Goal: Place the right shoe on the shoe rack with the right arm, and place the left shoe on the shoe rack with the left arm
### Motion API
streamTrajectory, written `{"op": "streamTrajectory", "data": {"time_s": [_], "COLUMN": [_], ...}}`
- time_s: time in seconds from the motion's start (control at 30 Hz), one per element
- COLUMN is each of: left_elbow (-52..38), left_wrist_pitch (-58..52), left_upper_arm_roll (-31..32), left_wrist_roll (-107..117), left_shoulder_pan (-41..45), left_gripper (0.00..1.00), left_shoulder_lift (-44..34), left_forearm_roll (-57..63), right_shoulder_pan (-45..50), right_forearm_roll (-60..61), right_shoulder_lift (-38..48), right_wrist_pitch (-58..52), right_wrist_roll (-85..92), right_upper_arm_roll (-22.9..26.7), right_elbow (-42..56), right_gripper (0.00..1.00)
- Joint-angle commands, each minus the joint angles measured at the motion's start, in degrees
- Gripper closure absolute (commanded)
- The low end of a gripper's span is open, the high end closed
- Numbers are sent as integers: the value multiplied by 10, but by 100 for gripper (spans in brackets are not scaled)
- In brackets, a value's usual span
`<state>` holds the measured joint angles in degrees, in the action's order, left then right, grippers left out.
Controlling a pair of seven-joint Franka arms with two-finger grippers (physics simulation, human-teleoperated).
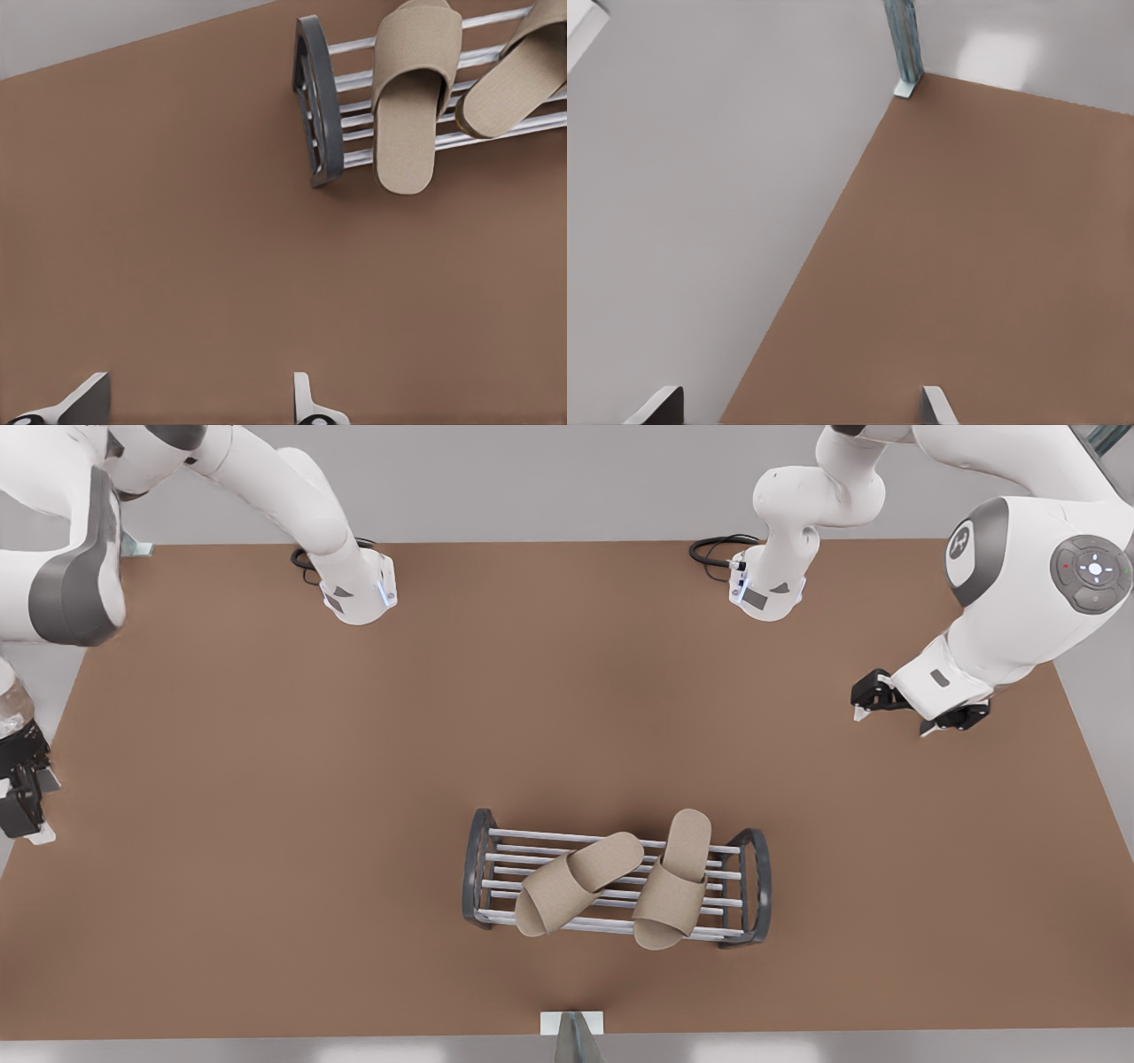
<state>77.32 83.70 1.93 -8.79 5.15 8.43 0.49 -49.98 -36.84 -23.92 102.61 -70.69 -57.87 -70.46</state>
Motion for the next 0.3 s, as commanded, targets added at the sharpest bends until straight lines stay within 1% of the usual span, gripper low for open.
{"op": "streamTrajectory", "data": {"time_s": [0.0,0.03,0.07,0.1,0.17,0.2,0.23,0.27], "left_elbow": [0,-1,-2,-5,-8,-8,-8,-8], "left_wrist_pitch": [-6,-6,1,25,28,28,28,28], "left_upper_arm_roll": [1,1,1,2,1,1,1,1], "left_wrist_roll": [18,72,103,102,105,106,106,106], "left_shoulder_pan": [2,1,7,8,12,13,13,13], "left_gripper": [0,0,0,0,0,0,0,0], "left_shoulder_lift": [0,-1,5,8,15,18,18,18], "left_forearm_roll": [0,-1,-7,-4,-7,-6,-4,-4], "right_shoulder_pan": [256,365,362,367,425,429,453,490], "right_forearm_roll": [315,360,367,380,392,409,413,410], "right_shoulder_lift": [120,187,231,231,225,217,199,185], "right_wrist_pitch": [-157,-124,-65,-74,-74,-72,-51,-50], "right_wrist_roll": [689,713,719,721,720,720,720,720], "right_upper_arm_roll": [396,523,521,508,554,553,553,565], "right_elbow": [18,-70,-159,-158,-157,-157,-156,-155], "right_gripper": [0,0,0,0,0,0,0,0]}}
